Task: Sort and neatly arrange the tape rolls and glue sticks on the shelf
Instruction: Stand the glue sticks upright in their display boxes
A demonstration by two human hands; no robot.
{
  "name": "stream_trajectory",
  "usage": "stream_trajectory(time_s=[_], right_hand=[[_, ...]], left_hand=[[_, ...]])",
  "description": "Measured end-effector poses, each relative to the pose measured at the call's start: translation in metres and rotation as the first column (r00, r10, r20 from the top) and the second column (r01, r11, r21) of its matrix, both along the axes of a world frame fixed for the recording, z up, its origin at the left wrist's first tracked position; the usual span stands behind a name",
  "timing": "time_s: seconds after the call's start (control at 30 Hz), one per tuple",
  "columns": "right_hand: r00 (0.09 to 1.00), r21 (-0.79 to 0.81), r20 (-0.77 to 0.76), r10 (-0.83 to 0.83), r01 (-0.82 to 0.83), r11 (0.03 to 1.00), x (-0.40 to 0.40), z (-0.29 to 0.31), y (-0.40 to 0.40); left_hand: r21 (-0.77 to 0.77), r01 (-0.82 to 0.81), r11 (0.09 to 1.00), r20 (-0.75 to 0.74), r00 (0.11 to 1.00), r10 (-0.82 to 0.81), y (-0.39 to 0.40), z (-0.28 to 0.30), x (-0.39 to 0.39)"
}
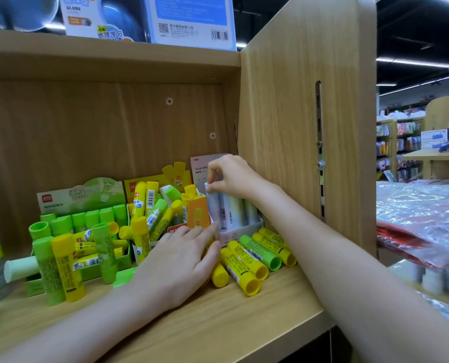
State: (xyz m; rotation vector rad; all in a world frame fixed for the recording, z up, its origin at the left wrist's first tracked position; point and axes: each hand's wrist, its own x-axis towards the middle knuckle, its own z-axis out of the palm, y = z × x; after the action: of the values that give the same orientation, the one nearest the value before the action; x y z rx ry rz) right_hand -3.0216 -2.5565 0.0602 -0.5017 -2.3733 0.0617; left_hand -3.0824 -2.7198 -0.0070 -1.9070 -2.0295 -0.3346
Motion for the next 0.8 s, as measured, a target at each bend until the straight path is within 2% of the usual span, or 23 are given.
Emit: stream_trajectory(time_s=[0.3, 0.53, 0.7, 0.8], right_hand=[[0.993, -0.048, -0.114, 0.039, -0.045, 0.998, 0.003, -0.002, 0.002], [0.999, 0.047, 0.022, -0.026, 0.025, 0.999, 0.000, -0.002, -0.003], [0.994, 0.050, 0.099, -0.056, 0.051, 0.997, -0.003, 0.002, -0.005], [0.994, 0.020, 0.092, -0.051, 0.050, 0.999, -0.003, -0.002, -0.003]], left_hand=[[0.051, -0.009, 0.999, 0.002, 1.000, 0.009, 0.010, -0.013, -0.012], [0.042, -0.017, 0.999, -0.025, 1.000, 0.018, 0.007, -0.011, -0.011], [0.038, -0.032, 0.999, -0.032, 0.999, 0.034, 0.007, -0.012, -0.010], [0.048, -0.028, 0.998, -0.018, 0.999, 0.029, 0.007, -0.013, -0.010]])
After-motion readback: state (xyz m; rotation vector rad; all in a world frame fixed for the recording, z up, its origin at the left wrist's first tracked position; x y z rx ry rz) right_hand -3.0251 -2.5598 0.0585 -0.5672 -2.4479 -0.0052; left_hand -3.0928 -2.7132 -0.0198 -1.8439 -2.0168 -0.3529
